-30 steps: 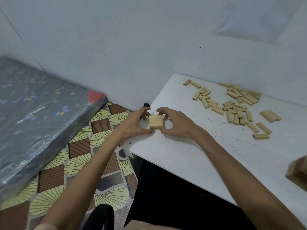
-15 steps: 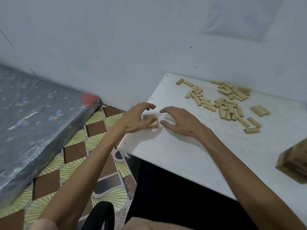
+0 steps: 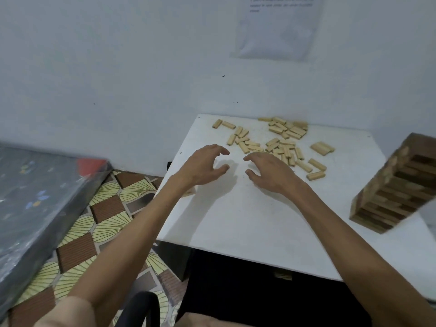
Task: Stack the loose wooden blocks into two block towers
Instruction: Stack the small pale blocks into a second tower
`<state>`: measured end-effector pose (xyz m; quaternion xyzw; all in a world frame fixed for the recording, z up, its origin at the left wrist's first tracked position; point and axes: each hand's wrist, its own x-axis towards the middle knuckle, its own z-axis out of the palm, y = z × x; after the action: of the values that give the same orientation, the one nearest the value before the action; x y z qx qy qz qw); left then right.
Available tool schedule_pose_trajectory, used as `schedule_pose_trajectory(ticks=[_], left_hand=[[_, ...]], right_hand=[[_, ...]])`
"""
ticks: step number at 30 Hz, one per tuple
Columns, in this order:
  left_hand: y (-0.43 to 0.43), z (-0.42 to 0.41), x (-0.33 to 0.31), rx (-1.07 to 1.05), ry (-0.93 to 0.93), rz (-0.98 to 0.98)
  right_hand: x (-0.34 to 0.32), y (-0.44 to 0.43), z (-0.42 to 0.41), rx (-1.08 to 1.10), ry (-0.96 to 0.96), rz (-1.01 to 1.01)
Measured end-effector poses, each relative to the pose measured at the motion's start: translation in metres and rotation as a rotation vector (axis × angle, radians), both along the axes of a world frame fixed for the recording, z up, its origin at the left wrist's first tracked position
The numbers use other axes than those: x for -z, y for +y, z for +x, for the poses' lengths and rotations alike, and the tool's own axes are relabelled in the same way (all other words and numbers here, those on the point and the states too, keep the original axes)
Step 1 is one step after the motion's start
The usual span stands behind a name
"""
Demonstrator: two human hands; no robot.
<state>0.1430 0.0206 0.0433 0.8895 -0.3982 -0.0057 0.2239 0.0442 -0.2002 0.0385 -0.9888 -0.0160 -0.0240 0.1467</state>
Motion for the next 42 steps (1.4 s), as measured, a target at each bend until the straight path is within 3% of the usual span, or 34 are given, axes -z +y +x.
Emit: schedule_pose_trajectory(ticks=[10,16,23,31,37,42], left_hand=[[-0.078,0.039,0.017,-0.062,0.018,0.089],[-0.102,0.035,0.033,-0.085,-0.104,0.189],[-0.082,-0.01,0.055,-0.125,-0.176,-0.076],[-0.051,-0.038,0.054,-0.043,-0.079,-0.105],[-0.02,-0.066,0.057,-0.001,0.01,-0.183],[-0.006,-0.068,0.063,0.164,0.019,-0.174]], right_hand=[[0.021,-0.041,0.053,0.111,-0.039,-0.127],[0.032,-0.041,0.056,0.146,-0.099,-0.178],[0.045,-0.031,0.029,0.239,-0.21,-0.025],[0.034,-0.018,-0.024,0.26,-0.157,0.232],[0.037,-0.006,-0.075,0.135,-0.114,0.312],[0.04,-0.01,-0.097,-0.067,-0.075,0.257]])
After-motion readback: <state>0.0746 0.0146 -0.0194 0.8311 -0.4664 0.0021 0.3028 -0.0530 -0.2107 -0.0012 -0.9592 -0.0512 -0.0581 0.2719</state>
